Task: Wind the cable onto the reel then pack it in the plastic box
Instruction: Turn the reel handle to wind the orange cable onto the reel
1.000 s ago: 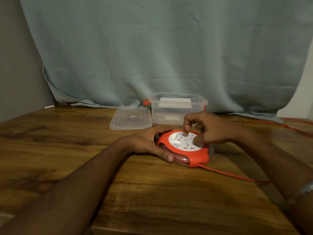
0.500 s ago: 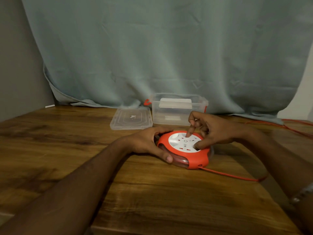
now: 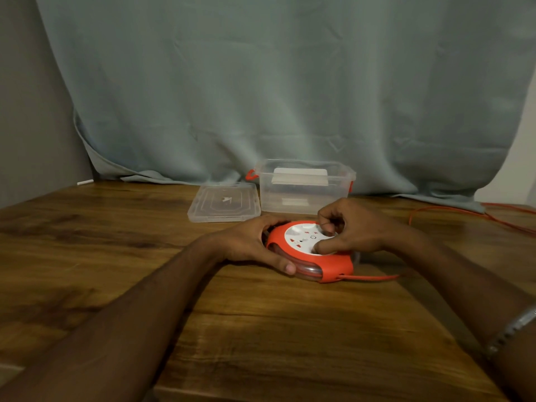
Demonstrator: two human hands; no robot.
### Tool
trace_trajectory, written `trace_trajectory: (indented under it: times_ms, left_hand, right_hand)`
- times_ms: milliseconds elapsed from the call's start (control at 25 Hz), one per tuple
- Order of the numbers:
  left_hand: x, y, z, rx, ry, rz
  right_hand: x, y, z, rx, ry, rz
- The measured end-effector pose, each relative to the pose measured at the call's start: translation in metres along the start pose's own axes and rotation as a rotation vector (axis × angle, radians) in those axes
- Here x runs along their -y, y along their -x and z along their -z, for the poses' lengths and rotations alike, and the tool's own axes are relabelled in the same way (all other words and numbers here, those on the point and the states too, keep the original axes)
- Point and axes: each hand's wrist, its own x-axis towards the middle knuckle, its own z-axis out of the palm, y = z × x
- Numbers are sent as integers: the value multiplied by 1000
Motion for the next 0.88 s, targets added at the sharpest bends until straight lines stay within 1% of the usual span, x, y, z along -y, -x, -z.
trace_trajectory:
  times_ms: [120, 280, 440, 560, 760, 880]
  left_hand:
    - [1, 0, 2, -19, -44, 15]
    - [4, 4, 9, -17, -23, 58]
    - [0, 5, 7, 75, -17, 35]
    - [-5, 6, 4, 123, 24, 2]
    - [3, 2, 4, 59, 76, -52]
    - [5, 0, 3, 36, 66, -60]
  right_hand:
    - [2, -2, -2, -25, -23, -10]
    - [10, -2, -3, 28, -71, 20]
    - [11, -1, -5, 42, -117, 41]
    - [11, -1, -6, 28, -130, 13]
    - [26, -1, -9, -28, 10, -57]
    - [33, -2, -13, -124, 27, -166]
